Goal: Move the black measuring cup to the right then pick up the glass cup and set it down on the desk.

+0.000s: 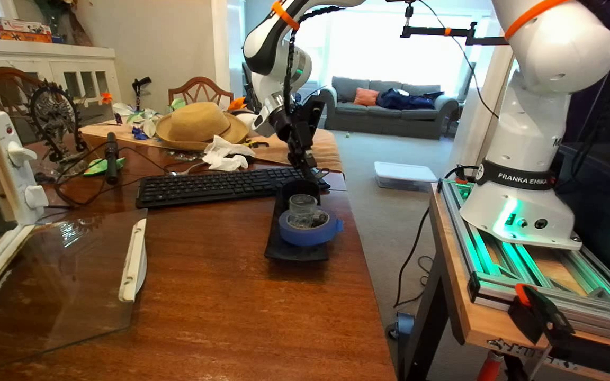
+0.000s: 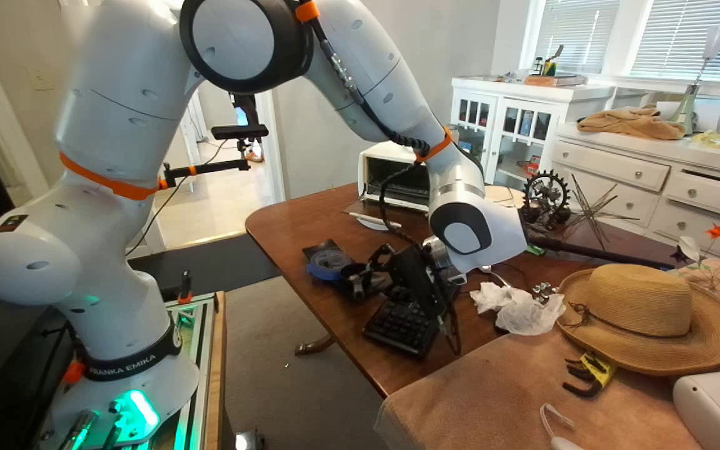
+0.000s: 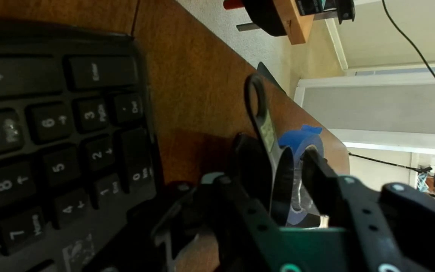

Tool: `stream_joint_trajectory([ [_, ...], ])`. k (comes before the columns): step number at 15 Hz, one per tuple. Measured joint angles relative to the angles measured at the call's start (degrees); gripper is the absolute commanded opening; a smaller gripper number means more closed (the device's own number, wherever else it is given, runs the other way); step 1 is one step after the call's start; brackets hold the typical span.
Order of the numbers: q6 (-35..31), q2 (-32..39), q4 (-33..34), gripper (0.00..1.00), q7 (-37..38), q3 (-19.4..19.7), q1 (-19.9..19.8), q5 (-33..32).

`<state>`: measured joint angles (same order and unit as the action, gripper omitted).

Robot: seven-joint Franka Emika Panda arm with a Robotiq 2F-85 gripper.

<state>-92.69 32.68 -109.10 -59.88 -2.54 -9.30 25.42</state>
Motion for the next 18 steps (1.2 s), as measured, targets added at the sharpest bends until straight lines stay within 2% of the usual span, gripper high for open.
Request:
stream_joint_trajectory([
  [3, 0.5, 0.2, 0.2, 0.82, 0.1, -0.1, 0.0, -0.1],
  [8, 3.3, 1.5, 1.4, 0.69, 0.2, -0.6, 0.4, -1.2],
  [9, 3.9, 1.9, 1.6, 0.53, 0.2, -0.7, 0.5, -1.5],
  [16, 9.6, 4.4, 4.3, 0.0, 2.0, -1.2, 1.1, -3.3],
  [17, 10.4, 4.9, 4.7, 0.01, 2.3, -1.2, 1.1, -3.6],
  [18, 11.3, 5.2, 5.2, 0.09, 2.5, -1.2, 1.1, -3.7],
])
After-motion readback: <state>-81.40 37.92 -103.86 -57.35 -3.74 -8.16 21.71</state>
